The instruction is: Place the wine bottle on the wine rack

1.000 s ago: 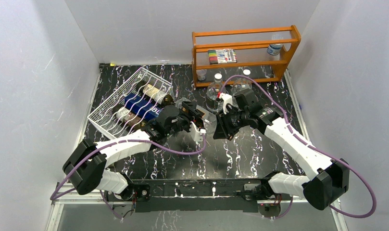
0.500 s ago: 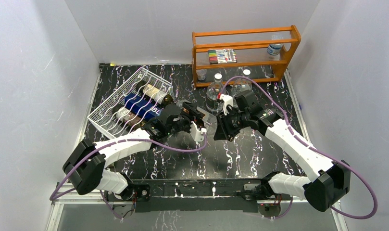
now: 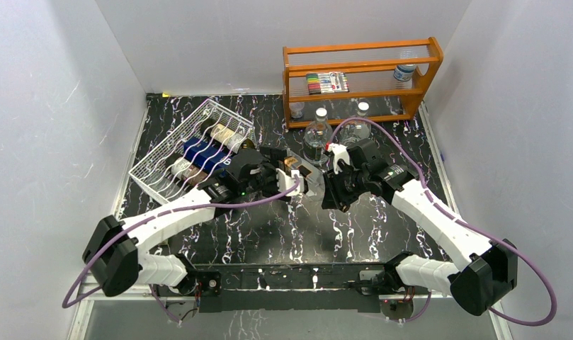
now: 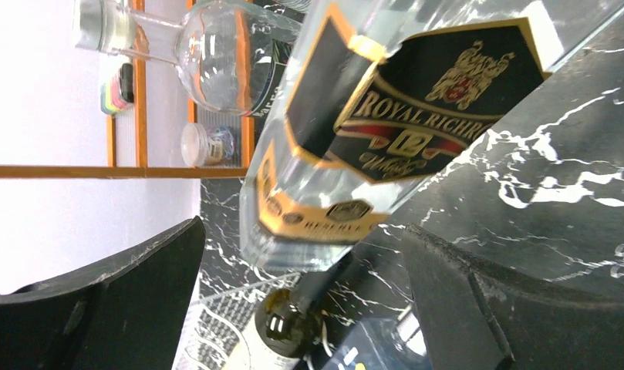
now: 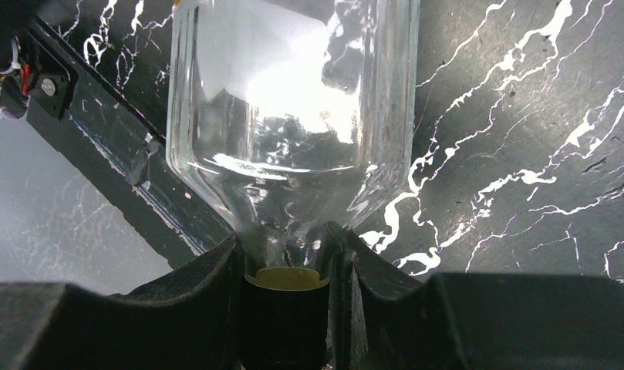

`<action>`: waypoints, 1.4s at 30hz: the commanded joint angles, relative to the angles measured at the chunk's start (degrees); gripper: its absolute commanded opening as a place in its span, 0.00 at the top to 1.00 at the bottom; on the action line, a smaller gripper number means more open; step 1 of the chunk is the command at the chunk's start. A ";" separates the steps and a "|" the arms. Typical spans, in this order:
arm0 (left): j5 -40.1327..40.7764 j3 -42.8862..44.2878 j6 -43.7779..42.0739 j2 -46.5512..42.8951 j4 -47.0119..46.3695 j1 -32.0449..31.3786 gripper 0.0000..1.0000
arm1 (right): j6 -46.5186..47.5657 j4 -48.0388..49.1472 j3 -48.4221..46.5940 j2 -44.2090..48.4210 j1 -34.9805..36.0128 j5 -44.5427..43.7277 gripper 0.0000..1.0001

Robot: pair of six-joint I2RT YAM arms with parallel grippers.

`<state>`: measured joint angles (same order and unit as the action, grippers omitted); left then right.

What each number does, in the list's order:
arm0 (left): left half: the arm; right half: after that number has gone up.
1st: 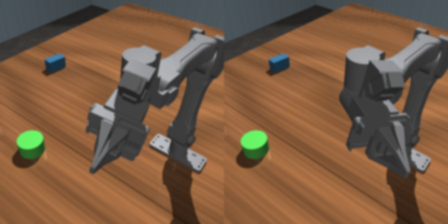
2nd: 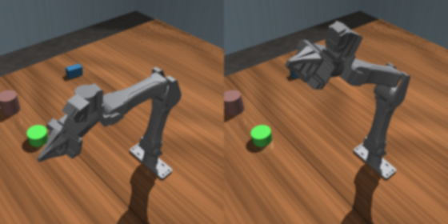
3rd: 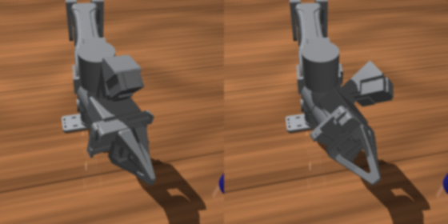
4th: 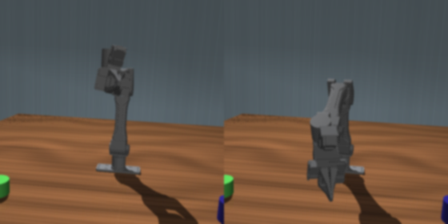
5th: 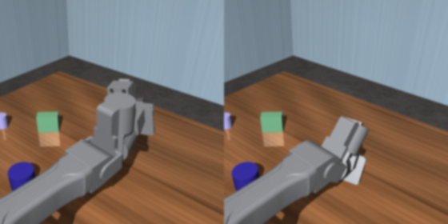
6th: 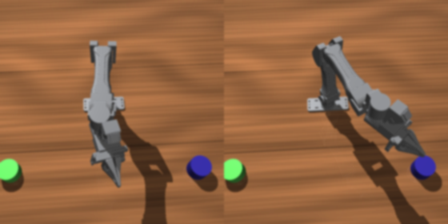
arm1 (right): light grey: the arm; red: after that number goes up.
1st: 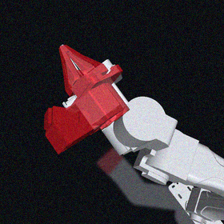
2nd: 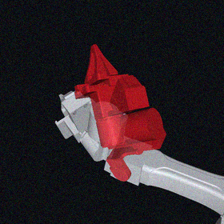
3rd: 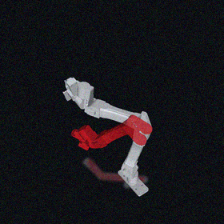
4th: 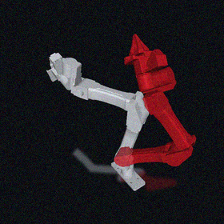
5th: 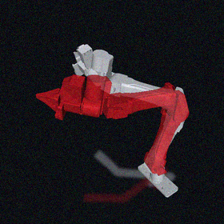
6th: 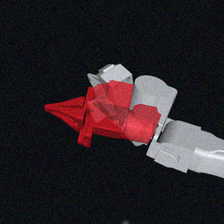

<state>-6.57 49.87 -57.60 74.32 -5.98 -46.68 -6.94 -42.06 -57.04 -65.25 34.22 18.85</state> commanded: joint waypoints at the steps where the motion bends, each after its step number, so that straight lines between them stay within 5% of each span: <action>1: -0.42 -2.31 8.48 -7.32 1.12 -0.13 0.02 | 0.66 8.82 -0.81 3.31 -0.03 3.07 1.00; 7: 9.14 -4.63 30.15 -13.14 -2.85 -0.17 0.02 | 0.54 9.35 -0.26 3.30 0.04 3.04 1.00; 12: 18.92 0.42 52.23 -16.49 6.90 -0.15 0.02 | -0.25 14.66 2.14 5.28 -0.01 3.34 1.00; 18: 20.14 -2.49 62.66 -25.23 7.52 -0.15 0.02 | -1.79 23.27 4.17 6.98 0.01 4.65 1.00; 29: 27.58 3.12 66.90 -31.65 19.78 -0.14 0.02 | -4.37 33.44 -0.05 -0.24 1.80 6.04 1.00; 42: 33.55 10.01 63.15 -36.93 23.14 -0.14 0.02 | -2.87 43.68 -16.28 -19.12 9.06 1.81 1.00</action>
<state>24.32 57.58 7.14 39.40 15.55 -46.72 -11.73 -17.56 -63.75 -82.59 42.37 19.38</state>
